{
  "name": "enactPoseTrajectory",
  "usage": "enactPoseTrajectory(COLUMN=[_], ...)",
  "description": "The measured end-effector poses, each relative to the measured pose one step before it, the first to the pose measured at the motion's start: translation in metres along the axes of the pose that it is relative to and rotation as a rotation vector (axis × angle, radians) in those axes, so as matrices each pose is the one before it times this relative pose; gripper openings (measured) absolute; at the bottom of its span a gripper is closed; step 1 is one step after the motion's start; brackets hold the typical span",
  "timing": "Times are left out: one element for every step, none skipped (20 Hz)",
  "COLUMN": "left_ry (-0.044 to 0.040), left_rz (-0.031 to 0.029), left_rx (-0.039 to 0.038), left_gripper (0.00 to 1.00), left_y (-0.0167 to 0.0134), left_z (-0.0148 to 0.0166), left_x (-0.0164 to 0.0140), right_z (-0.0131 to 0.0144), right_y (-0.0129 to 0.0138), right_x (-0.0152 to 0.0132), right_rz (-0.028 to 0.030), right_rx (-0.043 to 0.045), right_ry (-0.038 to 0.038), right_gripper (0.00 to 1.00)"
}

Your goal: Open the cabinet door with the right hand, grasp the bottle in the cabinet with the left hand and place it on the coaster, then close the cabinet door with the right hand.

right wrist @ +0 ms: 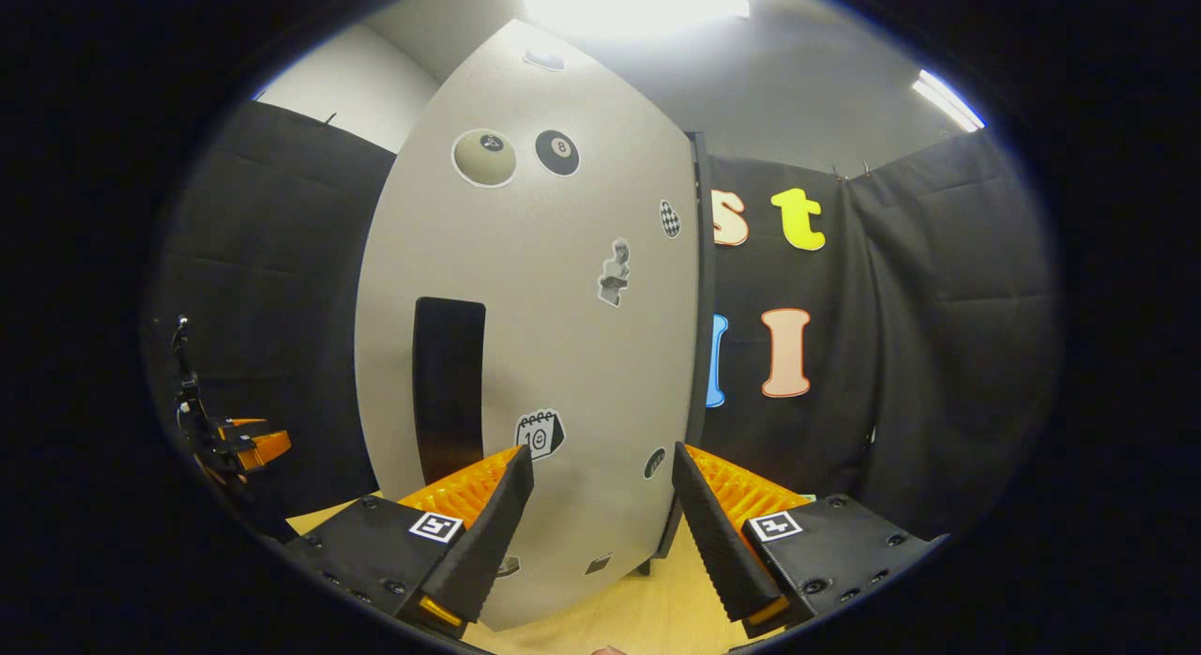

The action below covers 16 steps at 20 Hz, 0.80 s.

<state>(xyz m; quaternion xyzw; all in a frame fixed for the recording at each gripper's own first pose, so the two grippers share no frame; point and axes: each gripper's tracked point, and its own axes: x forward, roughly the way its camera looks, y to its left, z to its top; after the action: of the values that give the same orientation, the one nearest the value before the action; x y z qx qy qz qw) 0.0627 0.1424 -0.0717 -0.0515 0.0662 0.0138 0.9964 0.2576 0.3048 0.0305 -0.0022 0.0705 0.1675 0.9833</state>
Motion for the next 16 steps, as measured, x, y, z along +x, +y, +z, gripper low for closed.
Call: enactPoseTrajectory(left_ry=[0.00347, 0.00379, 0.00284, 0.00009, 0.00034, 0.00027, 0.00016, 0.00113, 0.00304, 0.00368, 0.00409, 0.00564, 0.00508, 0.00374, 0.00276, 0.00162], left_rz=[0.00684, 0.00568, 0.00535, 0.00666, 0.008, 0.00824, 0.00812, 0.00702, 0.00724, 0.00811, 0.0077, 0.00701, 0.00509, 0.00533, 0.00594, 0.0056], left_rx=[0.0013, 0.00053, -0.00058, 0.00016, 0.00204, 0.00227, 0.00227, 0.00214, 0.00305, 0.0042, 0.00406, 0.00338, 0.00332, 0.00294, 0.00349, 0.00286], left_gripper=[0.83, 0.83, 0.82, 0.83, 0.82, 0.83, 0.83, 0.82, 0.82, 0.82, 0.82, 0.83, 0.83, 0.82, 0.83, 0.82], left_y=[0.0062, 0.0057, 0.00627, 0.00689, 0.00626, 0.00666, 0.00616, 0.00751, 0.00612, 0.00582, 0.00555, 0.00552, 0.00447, 0.00548, 0.00486, 0.00501], left_z=[-0.0015, -0.00203, -0.00115, -0.00091, 0.00005, -0.00162, -0.00085, -0.0011, -0.00177, -0.00239, -0.00188, -0.00357, -0.00267, -0.00258, -0.00082, -0.00278], left_x=[-0.00139, -0.00062, -0.00108, -0.00041, -0.00036, 0.00111, -0.00048, -0.0007, 0.00031, -0.00041, 0.00088, 0.00079, -0.00118, -0.00023, 0.00038, -0.00075], right_z=[-0.00044, -0.00142, -0.00115, -0.00186, -0.00147, -0.00214, -0.00241, -0.00327, -0.00262, -0.0041, -0.00645, -0.00324, -0.00223, -0.00281, -0.0018, -0.00194], right_y=[0.00678, 0.00585, 0.00648, 0.00622, 0.00491, 0.0038, 0.00445, 0.00303, 0.00285, 0.00306, 0.02212, 0.0008, 0.00187, 0.00221, 0.0008, 0.00189], right_x=[0.00542, 0.00742, 0.00645, 0.00779, 0.00801, 0.00907, 0.00794, 0.00865, 0.00769, 0.00913, 0.01844, 0.00901, 0.00645, 0.00706, 0.0063, 0.00759], right_rz=[0.011, 0.00945, 0.00976, 0.00857, 0.00886, 0.00493, 0.00128, -0.0022, -0.00067, 0.001, 0.00109, 0.00131, -0.00079, -0.00336, -0.00691, -0.006], right_rx=[0.0076, 0.00918, 0.01097, 0.01235, 0.01446, 0.01578, 0.01645, 0.01701, 0.01827, 0.01944, 0.01829, 0.01434, 0.00781, -0.00061, -0.006, -0.00864], right_ry=[0.00117, 0.00294, 0.00351, 0.00289, 0.00455, 0.005, 0.00697, 0.00657, 0.00802, 0.00847, 0.00725, 0.00792, 0.00781, 0.00541, 0.00486, 0.00438], right_gripper=[0.95, 0.95, 0.95, 0.92, 0.92, 0.95, 0.95, 0.92, 0.91, 0.91, 0.92, 0.95, 0.95, 0.95, 0.95, 0.95])
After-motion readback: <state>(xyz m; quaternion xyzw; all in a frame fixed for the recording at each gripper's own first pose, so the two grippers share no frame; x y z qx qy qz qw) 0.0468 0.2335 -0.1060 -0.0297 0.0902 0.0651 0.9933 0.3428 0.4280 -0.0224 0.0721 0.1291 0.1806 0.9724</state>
